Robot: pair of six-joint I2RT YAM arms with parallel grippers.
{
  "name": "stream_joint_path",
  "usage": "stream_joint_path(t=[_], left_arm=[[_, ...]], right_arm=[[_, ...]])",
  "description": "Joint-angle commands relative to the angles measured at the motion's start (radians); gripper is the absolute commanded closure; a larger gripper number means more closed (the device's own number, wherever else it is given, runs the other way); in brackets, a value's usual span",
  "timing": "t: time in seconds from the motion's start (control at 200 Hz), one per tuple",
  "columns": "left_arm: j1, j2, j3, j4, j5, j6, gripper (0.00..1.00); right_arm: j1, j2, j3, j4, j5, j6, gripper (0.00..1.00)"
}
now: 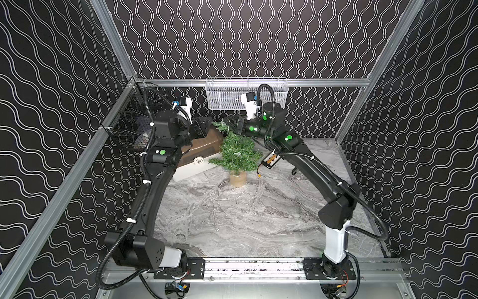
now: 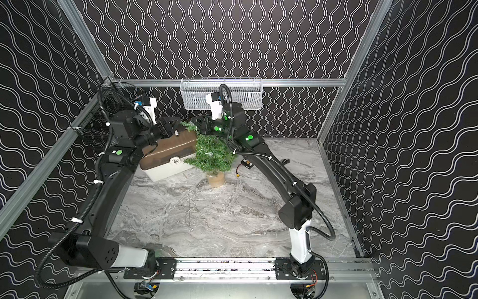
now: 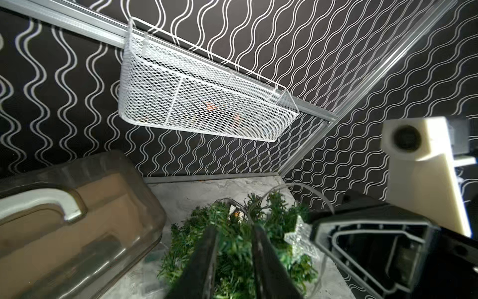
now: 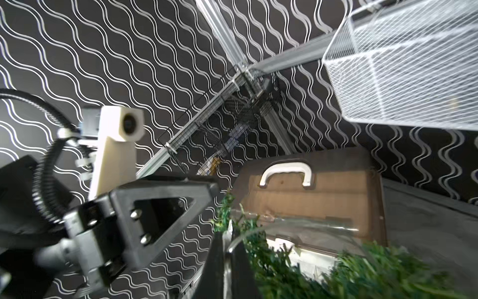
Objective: Remove string lights from the small christmas tree
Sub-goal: Remove the light string from the Christmas tree.
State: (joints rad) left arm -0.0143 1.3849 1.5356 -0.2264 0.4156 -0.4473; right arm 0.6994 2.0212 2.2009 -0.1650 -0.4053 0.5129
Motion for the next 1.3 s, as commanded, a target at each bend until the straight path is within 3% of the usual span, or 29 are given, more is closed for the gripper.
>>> stream_joint_path(t=[0.0,0.175,0.365,0.48,0.931,1.141,1.296], left_arm=[[0.026,-0.041,-0.026,-0.070,-0.032,0.012,0.73],[0.071,-0.072,-0.075,-0.073,0.007,0.001,0.74],[0.071,-0.040,-0.123,0.021,0.091,-0.065,0.77],[0.071,-0.033,-0.139,0.060,0.106,-0.100,0.78],[0.096,-0.137,-0.146,-0.160,-0.143,-0.001,0.79],[0.148,-0.168,-0.191,-0.171,-0.154,-0.015,0.79],[0.154,-0.165,-0.233,-0.086,-0.060,-0.057,0.73]], right_arm=[[0.032,0.055,0.072,-0.013,-0.056,0.018,1.00],[0.075,0.098,0.151,-0.043,-0.054,-0.020,1.00],[0.070,0.047,0.105,-0.046,0.034,-0.062,1.00],[0.062,0.050,0.127,-0.041,0.019,-0.055,1.00],[0.085,0.256,0.290,-0.007,-0.205,0.048,1.00],[0.149,0.190,0.182,-0.134,-0.242,-0.085,1.00],[0.150,0.080,-0.017,-0.133,-0.139,-0.156,1.00]])
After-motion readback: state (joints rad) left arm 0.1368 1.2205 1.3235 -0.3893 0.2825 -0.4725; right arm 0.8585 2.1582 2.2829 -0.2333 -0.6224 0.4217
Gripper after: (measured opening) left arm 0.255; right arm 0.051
